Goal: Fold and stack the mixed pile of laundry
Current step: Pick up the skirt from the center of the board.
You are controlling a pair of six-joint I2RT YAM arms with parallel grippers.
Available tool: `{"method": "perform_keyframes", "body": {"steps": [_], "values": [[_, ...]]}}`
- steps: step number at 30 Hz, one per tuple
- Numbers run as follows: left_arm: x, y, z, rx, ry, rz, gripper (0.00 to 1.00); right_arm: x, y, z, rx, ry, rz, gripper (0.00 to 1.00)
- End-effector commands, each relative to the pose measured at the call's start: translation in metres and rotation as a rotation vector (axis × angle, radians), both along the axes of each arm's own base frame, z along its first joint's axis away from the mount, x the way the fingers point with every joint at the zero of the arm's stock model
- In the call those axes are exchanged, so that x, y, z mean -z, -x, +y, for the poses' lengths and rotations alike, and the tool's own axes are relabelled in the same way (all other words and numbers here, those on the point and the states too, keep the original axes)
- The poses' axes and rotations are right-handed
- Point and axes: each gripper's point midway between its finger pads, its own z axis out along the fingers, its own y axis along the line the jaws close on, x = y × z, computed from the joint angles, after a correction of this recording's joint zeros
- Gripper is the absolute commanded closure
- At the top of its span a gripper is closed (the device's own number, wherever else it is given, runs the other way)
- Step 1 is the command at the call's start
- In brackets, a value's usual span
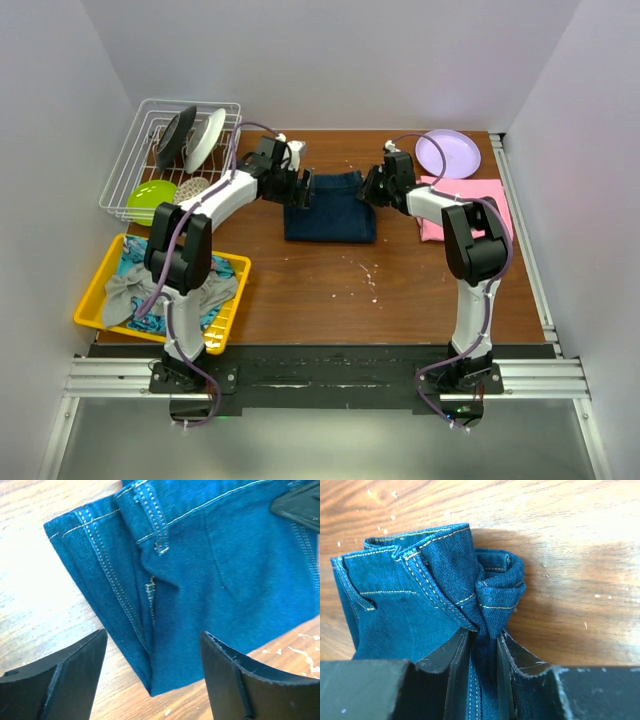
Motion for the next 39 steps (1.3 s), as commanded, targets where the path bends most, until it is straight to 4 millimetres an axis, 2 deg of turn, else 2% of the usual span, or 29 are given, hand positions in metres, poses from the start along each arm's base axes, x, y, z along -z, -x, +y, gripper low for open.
{"method": "perform_keyframes", "body": {"steps": [1,5,11,14,15,22,25,29,31,33,39], "values": [[0.005,-0.006,-0.003,-0.049,-0.002,-0.004,0.17,0.015,0.011,-0.008,-0.051,0.084,0.06,0.74],[0.011,-0.006,-0.01,-0.109,0.037,-0.001,0.15,0.018,0.012,-0.007,-0.055,0.083,0.063,0.74],[0.006,-0.02,-0.025,-0.182,0.098,-0.033,0.18,0.021,0.013,-0.008,-0.053,0.086,0.069,0.74],[0.014,-0.027,-0.02,-0.23,0.02,-0.033,0.22,0.02,0.013,-0.008,-0.055,0.085,0.067,0.73],[0.023,-0.028,-0.012,-0.263,-0.028,-0.021,0.23,0.02,0.013,-0.008,-0.055,0.085,0.066,0.73],[0.036,-0.031,0.014,-0.359,-0.148,-0.032,0.33,0.018,0.012,-0.007,-0.059,0.082,0.064,0.73],[0.041,-0.03,0.023,-0.387,-0.185,-0.03,0.34,0.019,0.012,-0.008,-0.06,0.083,0.066,0.73],[0.04,-0.028,0.023,-0.393,-0.171,-0.038,0.32,0.02,0.012,-0.009,-0.062,0.09,0.069,0.73],[0.04,-0.025,0.025,-0.395,-0.172,-0.032,0.25,0.021,0.012,-0.008,-0.062,0.089,0.071,0.73],[0.044,-0.023,0.022,-0.38,-0.151,-0.015,0.22,0.021,0.011,-0.008,-0.062,0.091,0.07,0.72],[0.061,-0.017,0.019,-0.369,-0.062,0.048,0.23,0.022,0.01,-0.008,-0.063,0.093,0.073,0.72]]}}
